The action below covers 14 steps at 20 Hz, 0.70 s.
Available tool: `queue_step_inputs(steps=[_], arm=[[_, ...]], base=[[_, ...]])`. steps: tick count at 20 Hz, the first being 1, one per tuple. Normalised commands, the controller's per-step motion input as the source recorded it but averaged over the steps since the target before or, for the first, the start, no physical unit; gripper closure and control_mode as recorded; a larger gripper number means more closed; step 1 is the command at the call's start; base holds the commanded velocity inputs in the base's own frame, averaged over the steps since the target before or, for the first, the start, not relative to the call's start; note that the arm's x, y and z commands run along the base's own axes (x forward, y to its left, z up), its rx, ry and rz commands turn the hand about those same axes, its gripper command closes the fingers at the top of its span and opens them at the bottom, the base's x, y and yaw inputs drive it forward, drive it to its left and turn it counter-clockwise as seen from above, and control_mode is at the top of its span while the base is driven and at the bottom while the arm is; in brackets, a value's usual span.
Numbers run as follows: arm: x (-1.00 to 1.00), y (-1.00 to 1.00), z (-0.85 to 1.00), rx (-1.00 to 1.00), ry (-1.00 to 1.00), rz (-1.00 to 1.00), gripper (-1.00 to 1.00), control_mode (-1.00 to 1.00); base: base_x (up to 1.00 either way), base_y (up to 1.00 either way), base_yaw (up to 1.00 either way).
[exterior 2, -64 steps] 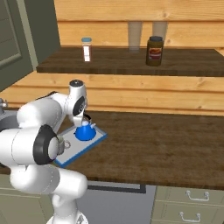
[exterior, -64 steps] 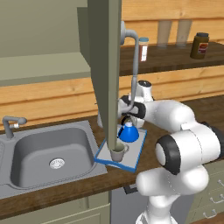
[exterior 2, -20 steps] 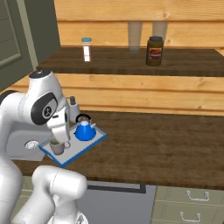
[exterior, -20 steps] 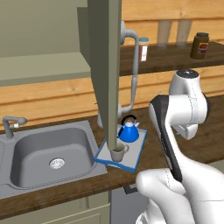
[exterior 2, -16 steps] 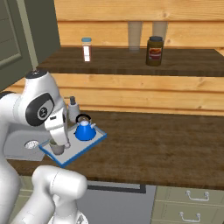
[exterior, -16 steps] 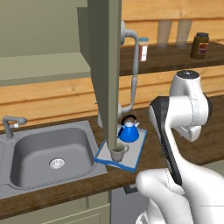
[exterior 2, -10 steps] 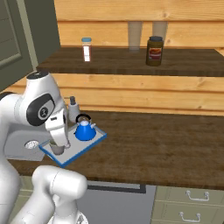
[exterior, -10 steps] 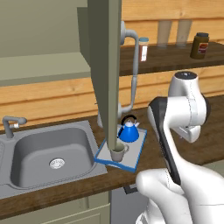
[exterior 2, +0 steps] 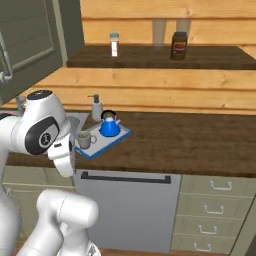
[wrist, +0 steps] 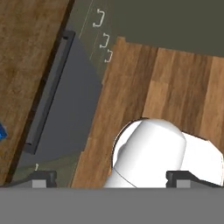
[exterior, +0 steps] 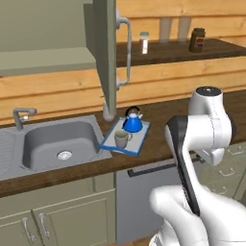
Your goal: Pick the kettle from the counter and place it on the tray. Then pick the mug from the cabinet and place it on the tray. Then close the cabinet doors.
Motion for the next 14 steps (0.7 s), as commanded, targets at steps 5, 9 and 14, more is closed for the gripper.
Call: queue_step_inputs(steps=[5, 9, 14], arm=[[0.0, 0.0, 0.0, 0.0, 0.0, 0.0, -1.0, 1.0], [0.0, 0.0, 0.0, 0.0, 0.0, 0.0, -1.0, 1.0], [0.0, 0.0, 0.0, 0.0, 0.0, 0.0, -1.0, 1.0]], base=[[-0.99, 0.58, -0.01], [-0.53, 0.9, 0.01], [0.1, 1.0, 0.19]])
